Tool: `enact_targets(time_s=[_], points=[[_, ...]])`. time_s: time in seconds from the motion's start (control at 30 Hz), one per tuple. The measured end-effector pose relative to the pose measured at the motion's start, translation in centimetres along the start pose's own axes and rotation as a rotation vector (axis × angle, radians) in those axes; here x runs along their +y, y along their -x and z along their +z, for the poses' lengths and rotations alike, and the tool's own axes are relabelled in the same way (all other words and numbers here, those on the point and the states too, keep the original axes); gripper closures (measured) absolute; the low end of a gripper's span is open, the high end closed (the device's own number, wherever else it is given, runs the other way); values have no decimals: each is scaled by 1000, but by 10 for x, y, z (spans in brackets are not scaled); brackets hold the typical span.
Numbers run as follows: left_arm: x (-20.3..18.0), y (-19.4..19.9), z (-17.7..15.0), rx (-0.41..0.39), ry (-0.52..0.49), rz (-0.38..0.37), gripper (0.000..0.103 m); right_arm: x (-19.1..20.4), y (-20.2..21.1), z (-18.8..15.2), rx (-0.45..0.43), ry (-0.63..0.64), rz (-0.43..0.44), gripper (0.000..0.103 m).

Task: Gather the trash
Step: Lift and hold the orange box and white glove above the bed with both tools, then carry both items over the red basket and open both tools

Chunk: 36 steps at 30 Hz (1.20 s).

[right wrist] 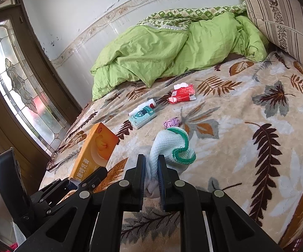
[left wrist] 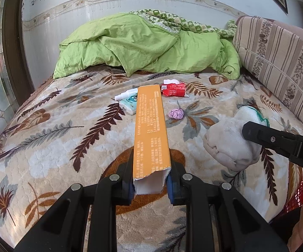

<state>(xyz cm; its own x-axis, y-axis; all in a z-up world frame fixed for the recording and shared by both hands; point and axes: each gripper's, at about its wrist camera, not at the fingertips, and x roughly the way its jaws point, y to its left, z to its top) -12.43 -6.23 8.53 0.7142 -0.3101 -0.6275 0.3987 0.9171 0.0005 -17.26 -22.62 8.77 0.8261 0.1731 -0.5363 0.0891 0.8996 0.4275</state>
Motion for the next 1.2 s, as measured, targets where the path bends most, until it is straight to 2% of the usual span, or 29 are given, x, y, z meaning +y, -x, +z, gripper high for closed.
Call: enact_targets(time_s=[0.4,0.63,0.73,0.93,1.2], points=[[-6,9,3,-13,-23,-18,81,-6,19,-5,-7,-30,-2,91],[-21,20,0,-15,-56,-71,81,-17,44,-10,-17,-65,-6,91],[-34,29,0,-22,-89,-117,81,-26,62,-12,-31,-84,-12,91],[-72,47,-1,-4,-142,-273,81,-58,116,-12,-80,-150,-57,91],[-158,74,-4,24,-285,-490,81,-116,194,-29,-134,-242,-201,91]])
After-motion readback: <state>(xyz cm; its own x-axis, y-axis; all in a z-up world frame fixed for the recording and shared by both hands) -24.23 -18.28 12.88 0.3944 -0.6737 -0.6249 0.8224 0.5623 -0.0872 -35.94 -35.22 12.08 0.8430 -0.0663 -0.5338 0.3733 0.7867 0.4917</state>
